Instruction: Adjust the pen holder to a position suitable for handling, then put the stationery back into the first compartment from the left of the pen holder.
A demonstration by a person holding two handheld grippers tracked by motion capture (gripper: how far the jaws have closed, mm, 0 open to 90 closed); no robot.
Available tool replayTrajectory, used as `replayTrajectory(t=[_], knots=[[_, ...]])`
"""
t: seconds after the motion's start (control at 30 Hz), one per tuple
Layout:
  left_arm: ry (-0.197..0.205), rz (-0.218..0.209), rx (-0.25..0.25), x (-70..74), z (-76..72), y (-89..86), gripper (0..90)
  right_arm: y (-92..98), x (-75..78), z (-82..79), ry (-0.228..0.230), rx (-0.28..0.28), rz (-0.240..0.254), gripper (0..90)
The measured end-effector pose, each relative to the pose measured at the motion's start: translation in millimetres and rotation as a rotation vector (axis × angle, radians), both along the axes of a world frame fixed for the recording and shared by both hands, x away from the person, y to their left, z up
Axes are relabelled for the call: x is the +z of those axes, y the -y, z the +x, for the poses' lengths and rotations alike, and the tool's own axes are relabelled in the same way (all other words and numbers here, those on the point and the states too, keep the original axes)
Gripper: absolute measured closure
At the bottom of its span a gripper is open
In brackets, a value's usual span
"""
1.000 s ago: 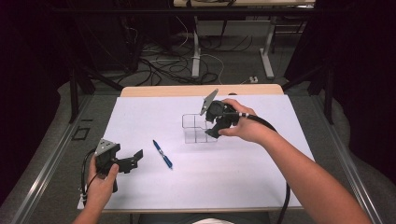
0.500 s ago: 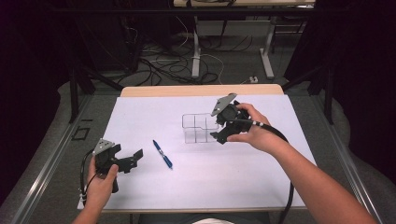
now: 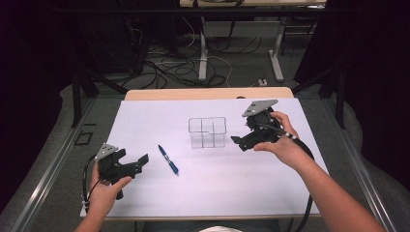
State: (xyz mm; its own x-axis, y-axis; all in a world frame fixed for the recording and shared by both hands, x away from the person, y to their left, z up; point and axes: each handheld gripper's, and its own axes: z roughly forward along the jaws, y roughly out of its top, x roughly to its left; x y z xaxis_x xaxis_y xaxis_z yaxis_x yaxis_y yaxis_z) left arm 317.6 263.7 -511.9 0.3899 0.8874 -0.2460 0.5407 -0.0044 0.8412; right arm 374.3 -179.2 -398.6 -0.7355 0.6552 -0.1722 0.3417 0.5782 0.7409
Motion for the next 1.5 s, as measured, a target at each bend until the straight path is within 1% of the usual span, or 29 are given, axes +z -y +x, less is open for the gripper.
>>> replayTrajectory(t=[0.13,0.2,0.27,0.3,0.33,0.37,0.4,0.43,0.47,0.5,0.53,0.63,0.73,0.8,0.83,0.97,1.03,1.1,1.17,1.2,1.23,1.27,1.3,1.33,1.37,1.43,1.5], knots=[[-0.004,0.005,-0.004,0.9,0.2,0.9,0.5,16.3,-8.9,-4.1,-0.005,-0.047,0.102,0.0],[-0.003,0.005,-0.003,1.2,0.4,1.6,0.5,24.1,-13.3,-7.6,0.004,-0.07,0.129,0.0],[-0.001,0.003,0.0,2.0,0.8,1.5,0.5,31.3,-18.2,-12.2,0.038,-0.107,0.136,0.1],[0.0,0.001,0.002,2.4,1.1,1.3,0.5,34.8,-20.9,-14.5,0.059,-0.134,0.13,1.7],[0.001,-0.001,0.005,2.6,1.5,1.2,0.6,38.2,-23.8,-16.0,0.075,-0.163,0.118,5.7],[0.001,-0.005,0.009,2.8,1.7,1.2,0.6,42.4,-26.4,-17.3,0.083,-0.184,0.122,10.1],[0.0,-0.009,0.011,3.1,1.8,1.1,0.6,46.0,-29.5,-19.1,0.093,-0.209,0.143,14.4],[-0.001,-0.011,0.01,3.2,2.0,0.9,0.6,50.1,-32.2,-20.8,0.1,-0.229,0.148,16.9],[-0.003,-0.015,0.01,3.2,2.2,0.9,0.7,54.0,-35.4,-21.6,0.105,-0.249,0.158,16.9],[-0.006,-0.016,0.01,3.3,2.4,0.7,0.7,57.6,-38.4,-22.5,0.097,-0.267,0.176,17.2],[-0.006,-0.017,0.011,3.2,2.9,0.6,0.7,61.3,-41.6,-23.5,0.1,-0.29,0.192,18.3],[-0.014,-0.025,0.017,3.6,4.0,0.0,0.9,71.6,-50.1,-25.9,0.091,-0.329,0.238,19.8],[-0.02,-0.041,0.026,4.0,5.7,0.0,1.5,80.3,-58.7,-28.0,0.099,-0.357,0.265,19.2],[-0.026,-0.041,0.035,5.0,7.0,-0.3,2.7,84.9,-63.9,-29.1,0.106,-0.375,0.27,19.1],[-0.027,-0.045,0.04,5.7,7.6,-0.5,3.4,86.8,-66.5,-29.7,0.104,-0.385,0.283,19.0],[-0.033,-0.064,0.062,9.4,9.4,-0.1,8.7,94.5,-74.7,-31.5,0.102,-0.413,0.306,17.7],[-0.03,-0.07,0.07,11.5,9.4,1.2,11.4,98.3,-78.3,-31.6,0.103,-0.425,0.328,15.5],[-0.027,-0.069,0.077,14.1,9.1,2.5,13.3,99.4,-81.8,-33.2,0.113,-0.441,0.328,14.9],[-0.023,-0.078,0.08,15.9,9.4,3.9,16.0,100.0,-84.7,-34.7,0.113,-0.446,0.329,14.2],[-0.026,-0.081,0.08,16.7,9.8,4.3,16.2,99.4,-86.3,-35.3,0.109,-0.451,0.341,14.2],[-0.032,-0.082,0.08,17.6,10.1,4.6,16.4,99.9,-87.5,-35.2,0.114,-0.443,0.338,13.6],[-0.033,-0.092,0.084,17.8,10.9,5.6,16.7,99.5,-88.5,-35.3,0.114,-0.444,0.342,12.1],[-0.043,-0.094,0.081,18.7,11.3,5.8,17.2,98.9,-89.3,-35.3,0.115,-0.448,0.342,11.1],[-0.048,-0.11,0.092,18.9,11.9,7.5,18.1,98.8,-89.6,-35.7,0.113,-0.447,0.336,11.0],[-0.057,-0.113,0.091,19.6,12.6,7.8,19.4,97.7,-90.2,-36.0,0.109,-0.452,0.347,10.9],[-0.067,-0.117,0.088,21.1,14.5,8.4,20.5,96.7,-89.9,-36.2,0.114,-0.45,0.335,9.9],[-0.078,-0.13,0.099,22.1,16.5,10.1,22.5,95.6,-88.9,-36.5,0.113,-0.443,0.34,9.9]])
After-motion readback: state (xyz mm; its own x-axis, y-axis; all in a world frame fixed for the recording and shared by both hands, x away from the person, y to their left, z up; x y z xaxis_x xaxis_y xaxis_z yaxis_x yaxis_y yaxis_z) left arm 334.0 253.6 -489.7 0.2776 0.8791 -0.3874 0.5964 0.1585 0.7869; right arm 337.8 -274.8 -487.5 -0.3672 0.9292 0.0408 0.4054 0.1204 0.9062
